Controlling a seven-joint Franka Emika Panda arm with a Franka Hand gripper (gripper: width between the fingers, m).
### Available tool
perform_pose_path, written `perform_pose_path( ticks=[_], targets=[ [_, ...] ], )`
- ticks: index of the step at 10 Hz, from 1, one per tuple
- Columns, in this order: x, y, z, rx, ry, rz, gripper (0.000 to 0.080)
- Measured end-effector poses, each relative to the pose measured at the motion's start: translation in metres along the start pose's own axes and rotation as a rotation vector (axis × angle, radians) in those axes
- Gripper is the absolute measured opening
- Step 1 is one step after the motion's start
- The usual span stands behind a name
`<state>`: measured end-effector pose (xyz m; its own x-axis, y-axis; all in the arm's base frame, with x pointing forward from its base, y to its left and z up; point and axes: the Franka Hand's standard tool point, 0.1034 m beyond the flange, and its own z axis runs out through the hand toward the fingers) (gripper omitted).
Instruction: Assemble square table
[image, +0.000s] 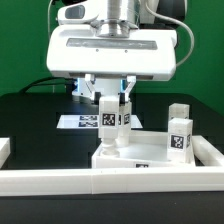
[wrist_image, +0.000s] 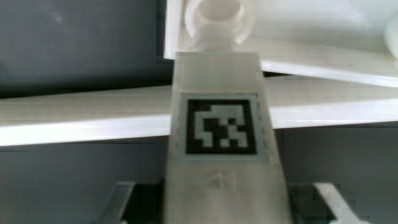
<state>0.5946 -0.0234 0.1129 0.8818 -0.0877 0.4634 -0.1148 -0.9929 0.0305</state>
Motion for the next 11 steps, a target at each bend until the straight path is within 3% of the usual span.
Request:
perform_pose_path(
  ticks=[11],
  targets=[
    [-0.015,-0.004,0.014,-0.007,-0.004,-0.016,0.0291]
  ],
)
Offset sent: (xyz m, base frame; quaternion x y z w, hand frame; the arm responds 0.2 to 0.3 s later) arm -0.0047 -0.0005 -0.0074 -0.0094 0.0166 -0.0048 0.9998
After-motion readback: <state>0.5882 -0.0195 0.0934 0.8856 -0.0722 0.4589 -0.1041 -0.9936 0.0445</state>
